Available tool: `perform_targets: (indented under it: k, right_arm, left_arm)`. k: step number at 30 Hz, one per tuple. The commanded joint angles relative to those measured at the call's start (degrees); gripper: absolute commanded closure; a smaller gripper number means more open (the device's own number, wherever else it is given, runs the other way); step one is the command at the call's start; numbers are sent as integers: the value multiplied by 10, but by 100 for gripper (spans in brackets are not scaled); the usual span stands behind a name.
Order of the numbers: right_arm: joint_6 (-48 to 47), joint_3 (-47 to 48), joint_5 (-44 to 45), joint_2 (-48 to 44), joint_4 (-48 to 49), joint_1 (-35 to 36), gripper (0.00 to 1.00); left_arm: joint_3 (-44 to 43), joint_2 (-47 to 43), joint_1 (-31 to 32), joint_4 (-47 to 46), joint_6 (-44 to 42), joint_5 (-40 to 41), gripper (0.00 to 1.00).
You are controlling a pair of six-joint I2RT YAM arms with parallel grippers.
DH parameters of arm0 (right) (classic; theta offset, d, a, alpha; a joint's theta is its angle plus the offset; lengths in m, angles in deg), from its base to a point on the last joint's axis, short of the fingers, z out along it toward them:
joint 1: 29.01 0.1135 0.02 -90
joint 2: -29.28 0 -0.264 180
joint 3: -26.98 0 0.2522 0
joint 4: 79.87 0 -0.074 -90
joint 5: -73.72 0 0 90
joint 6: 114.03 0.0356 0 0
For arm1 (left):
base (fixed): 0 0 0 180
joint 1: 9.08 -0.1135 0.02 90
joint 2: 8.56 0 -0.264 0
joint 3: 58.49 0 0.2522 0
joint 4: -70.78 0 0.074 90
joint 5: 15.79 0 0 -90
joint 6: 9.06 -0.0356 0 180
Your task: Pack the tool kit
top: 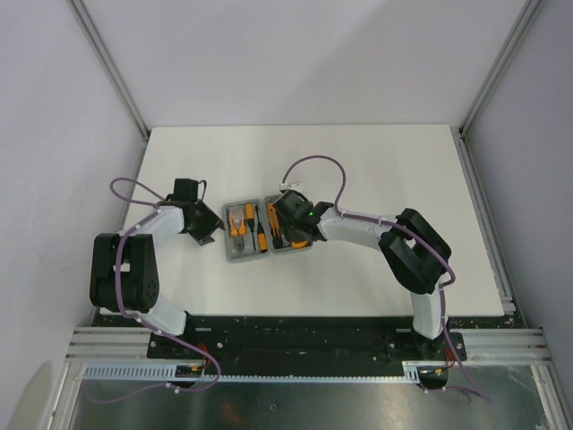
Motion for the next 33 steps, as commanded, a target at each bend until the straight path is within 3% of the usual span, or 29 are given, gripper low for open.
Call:
perform_targets:
  k: [1, 17, 23, 33]
  right_arm:
    - [-25, -22, 60, 6, 3, -8, 66]
    - [-49, -64, 20, 38, 21, -19, 66]
    - [-81, -75, 7, -2, 35, -31, 65]
    - [-110, -27, -28, -51, 27, -49, 60]
  left_arm:
    - [3, -6, -5, 12, -10, 9, 48]
    - [3, -5, -7, 11, -13, 4, 48]
    - [4, -6, -7, 11, -16, 2, 48]
    - [4, -20, -8, 12, -28, 0, 37]
